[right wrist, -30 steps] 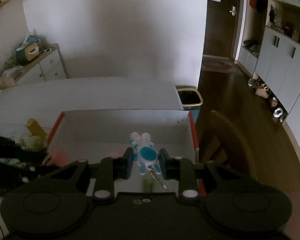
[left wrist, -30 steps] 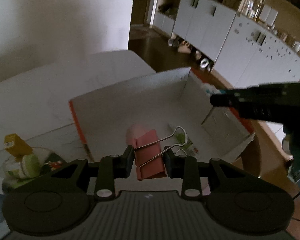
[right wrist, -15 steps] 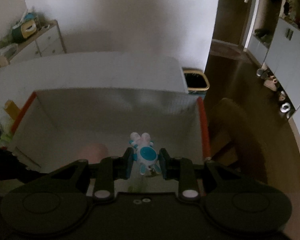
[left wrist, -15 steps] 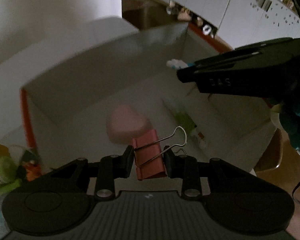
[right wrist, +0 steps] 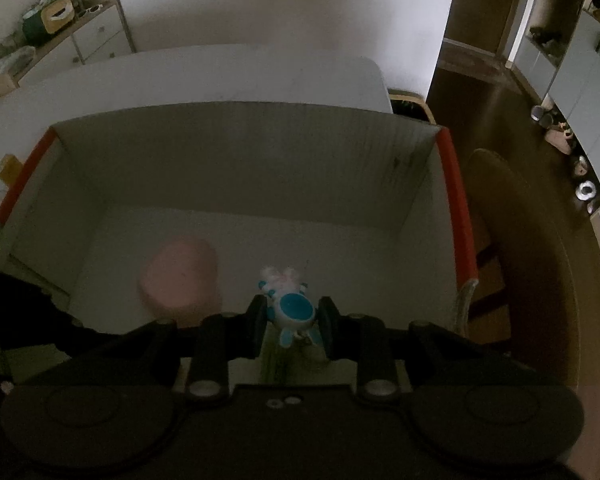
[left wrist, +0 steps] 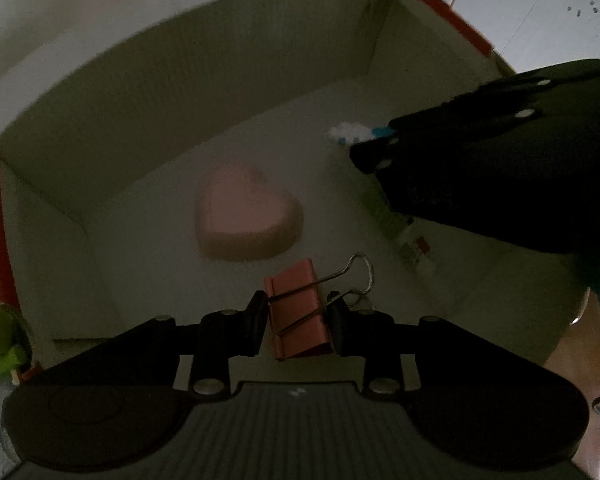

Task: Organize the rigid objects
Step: 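Open the left gripper to drop the binder clip while the right gripper releases the doll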

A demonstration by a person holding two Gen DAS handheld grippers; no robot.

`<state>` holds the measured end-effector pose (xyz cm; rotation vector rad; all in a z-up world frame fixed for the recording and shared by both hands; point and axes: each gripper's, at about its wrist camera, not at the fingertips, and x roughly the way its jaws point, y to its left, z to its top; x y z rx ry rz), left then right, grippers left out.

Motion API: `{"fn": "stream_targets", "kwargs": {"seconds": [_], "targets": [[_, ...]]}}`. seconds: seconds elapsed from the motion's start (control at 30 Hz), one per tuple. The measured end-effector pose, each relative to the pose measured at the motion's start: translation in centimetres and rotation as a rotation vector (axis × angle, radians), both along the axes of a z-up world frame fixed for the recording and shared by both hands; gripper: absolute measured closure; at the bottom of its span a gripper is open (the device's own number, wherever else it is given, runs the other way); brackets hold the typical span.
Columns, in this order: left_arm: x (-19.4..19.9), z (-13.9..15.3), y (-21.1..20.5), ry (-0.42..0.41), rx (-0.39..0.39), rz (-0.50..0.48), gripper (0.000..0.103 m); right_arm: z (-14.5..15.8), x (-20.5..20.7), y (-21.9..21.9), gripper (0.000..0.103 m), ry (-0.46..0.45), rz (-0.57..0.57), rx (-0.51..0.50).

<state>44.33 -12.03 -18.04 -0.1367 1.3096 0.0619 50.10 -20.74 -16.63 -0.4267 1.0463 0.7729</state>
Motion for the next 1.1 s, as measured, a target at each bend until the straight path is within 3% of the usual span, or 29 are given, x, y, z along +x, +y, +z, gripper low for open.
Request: {"fn": "stream_targets", "kwargs": {"seconds": [0.27,0.57,0.7,1.1], "targets": [[0.7,-0.1,-0.5,0.028,0.029,-0.022,0.070,-0.1,0.5,0.3,0.076,0.028,-0.004,-0.025],[1.3,-0.5,-0.6,0.021,0.003,-0.006,0.069,0.0,1.0,-0.2,0.073,0.044,-0.005,-0.003],[1.1,-0.1,-0.6,-0.005,0.005,-0.006,0.059,0.5,1.1,-0.7,0.071,0.048,-0.010,0.016],[-1.6,3.0,-0.7,-0.139,-0.051,0.031,0.059,3.2,0.0,-2.8,0.063,0.036,-0.025,0.084]]}}
